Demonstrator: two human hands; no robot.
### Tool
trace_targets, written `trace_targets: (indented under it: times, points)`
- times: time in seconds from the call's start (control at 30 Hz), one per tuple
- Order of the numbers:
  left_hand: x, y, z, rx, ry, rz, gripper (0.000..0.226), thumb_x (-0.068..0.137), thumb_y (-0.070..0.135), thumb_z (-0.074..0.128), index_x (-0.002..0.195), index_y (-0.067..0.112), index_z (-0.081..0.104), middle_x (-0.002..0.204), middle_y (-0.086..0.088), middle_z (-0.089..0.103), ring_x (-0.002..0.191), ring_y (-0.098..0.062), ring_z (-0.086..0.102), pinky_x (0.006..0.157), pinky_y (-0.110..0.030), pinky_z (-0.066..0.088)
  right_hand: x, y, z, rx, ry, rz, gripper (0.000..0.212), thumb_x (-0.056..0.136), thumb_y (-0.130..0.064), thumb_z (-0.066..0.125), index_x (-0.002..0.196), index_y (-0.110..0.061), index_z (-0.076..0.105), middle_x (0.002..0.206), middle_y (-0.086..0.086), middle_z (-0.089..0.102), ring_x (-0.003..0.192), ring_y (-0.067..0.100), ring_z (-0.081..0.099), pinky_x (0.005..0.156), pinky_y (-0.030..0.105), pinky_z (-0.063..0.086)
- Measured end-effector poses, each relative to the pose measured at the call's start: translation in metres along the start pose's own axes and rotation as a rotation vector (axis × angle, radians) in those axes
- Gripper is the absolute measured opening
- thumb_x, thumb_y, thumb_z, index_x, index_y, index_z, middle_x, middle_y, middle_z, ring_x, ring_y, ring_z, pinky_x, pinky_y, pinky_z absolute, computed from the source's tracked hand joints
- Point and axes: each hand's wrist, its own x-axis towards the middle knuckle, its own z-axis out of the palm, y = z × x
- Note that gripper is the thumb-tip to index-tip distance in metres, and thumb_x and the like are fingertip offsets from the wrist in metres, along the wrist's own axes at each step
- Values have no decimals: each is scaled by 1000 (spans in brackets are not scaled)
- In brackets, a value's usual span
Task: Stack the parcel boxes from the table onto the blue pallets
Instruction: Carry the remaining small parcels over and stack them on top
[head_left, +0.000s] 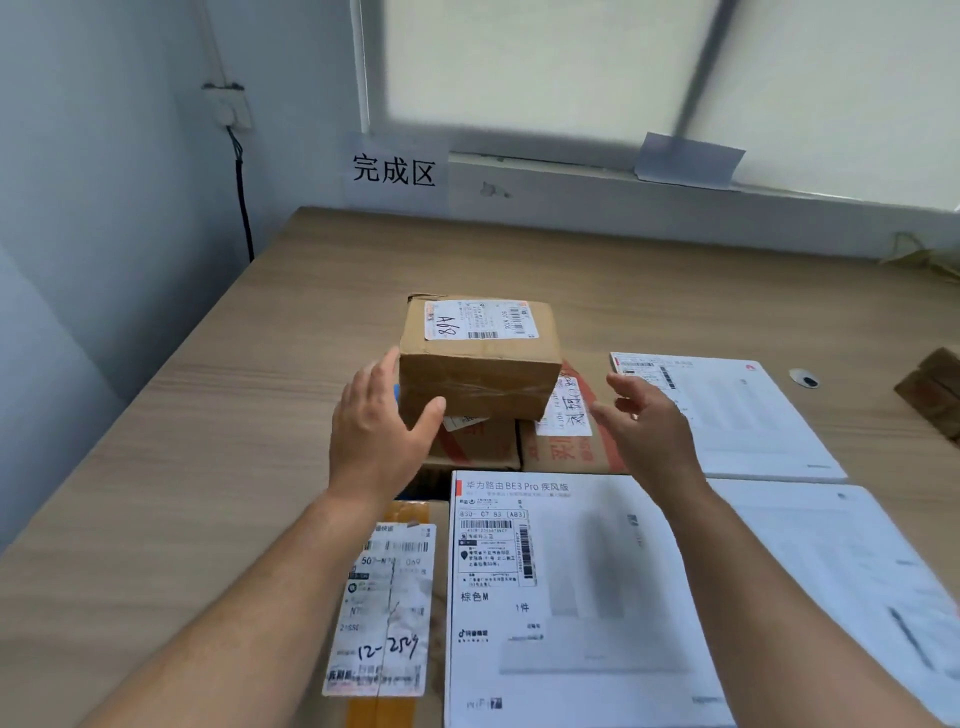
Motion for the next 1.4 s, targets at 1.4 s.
trace_targets:
  times: [1.4]
  points:
    - [-260,492,340,-120,-580,856,69,89,60,42,147,25,26,146,5,37,134,-14,31,108,-29,24,-168,344,-455,-848,674,137,41,63,-13,82,103,-14,72,95,3,69,85,26,65,72,39,54]
